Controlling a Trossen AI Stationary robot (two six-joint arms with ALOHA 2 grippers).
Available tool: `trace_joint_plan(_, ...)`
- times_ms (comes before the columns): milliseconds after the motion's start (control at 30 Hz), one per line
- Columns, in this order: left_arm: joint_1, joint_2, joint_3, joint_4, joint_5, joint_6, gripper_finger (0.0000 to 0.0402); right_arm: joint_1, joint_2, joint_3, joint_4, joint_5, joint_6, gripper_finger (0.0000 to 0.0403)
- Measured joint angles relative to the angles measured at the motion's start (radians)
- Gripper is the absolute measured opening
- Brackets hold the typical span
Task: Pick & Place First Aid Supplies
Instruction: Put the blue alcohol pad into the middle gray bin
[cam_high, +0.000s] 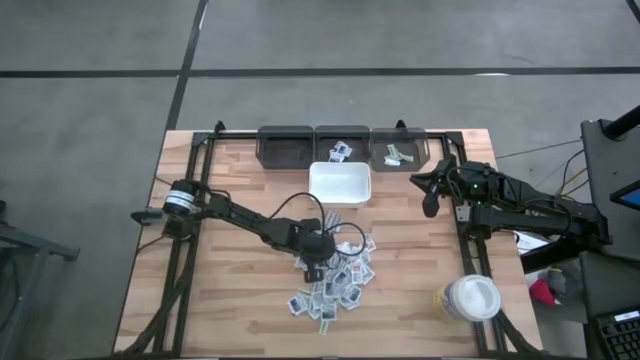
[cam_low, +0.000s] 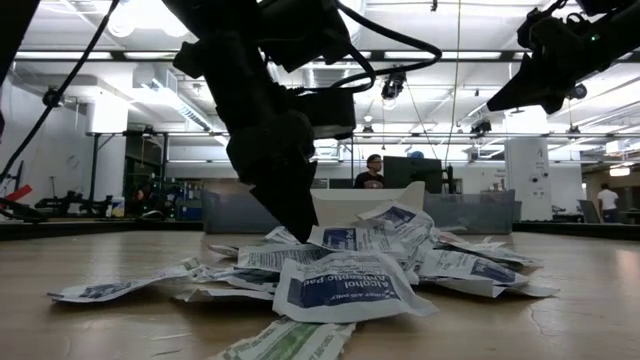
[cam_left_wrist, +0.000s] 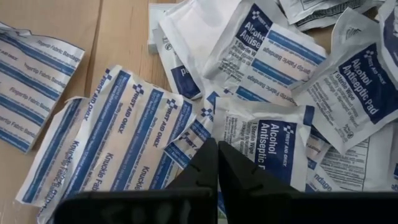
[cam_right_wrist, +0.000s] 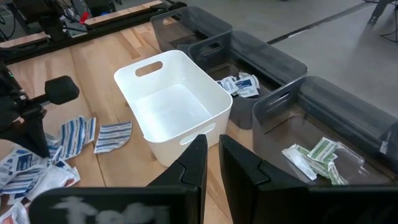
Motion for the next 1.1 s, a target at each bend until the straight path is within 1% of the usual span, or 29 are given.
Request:
trace_joint_plan(367, -0.002, -0.009, 0.0, -0.024, -0.007, -0.003, 0.0, 0.0, 0.0, 0.0, 0.0, 0.0, 0.0, 0.0038)
trace_joint_plan(600, -0.001, -0.013, 0.013, -0.083, -0.082, -0.009, 0.0, 0.0, 0.0, 0.0, 0.0, 0.0, 0.0, 0.0038)
trace_joint_plan(700, -0.001, -0.024, 0.025, -0.082, -0.123, -0.009, 0.0, 0.0, 0.0, 0.0, 0.0, 0.0, -0.002, 0.0038)
trace_joint_plan(800, 0.0, -0.042, 0.034, -0.079, -0.141, -0.003, 0.0, 0.0, 0.0, 0.0, 0.0, 0.0, -0.003, 0.0038)
trace_joint_plan(967, -0.003, -0.048, 0.052, -0.094, -0.137, -0.002, 0.0, 0.0, 0.0, 0.0, 0.0, 0.0, -0.004, 0.0038)
trace_joint_plan(1100, -0.008, -0.05, 0.053, -0.095, -0.103, -0.007, 0.0, 0.0, -0.001, 0.0, 0.0, 0.0, -0.004, 0.0038)
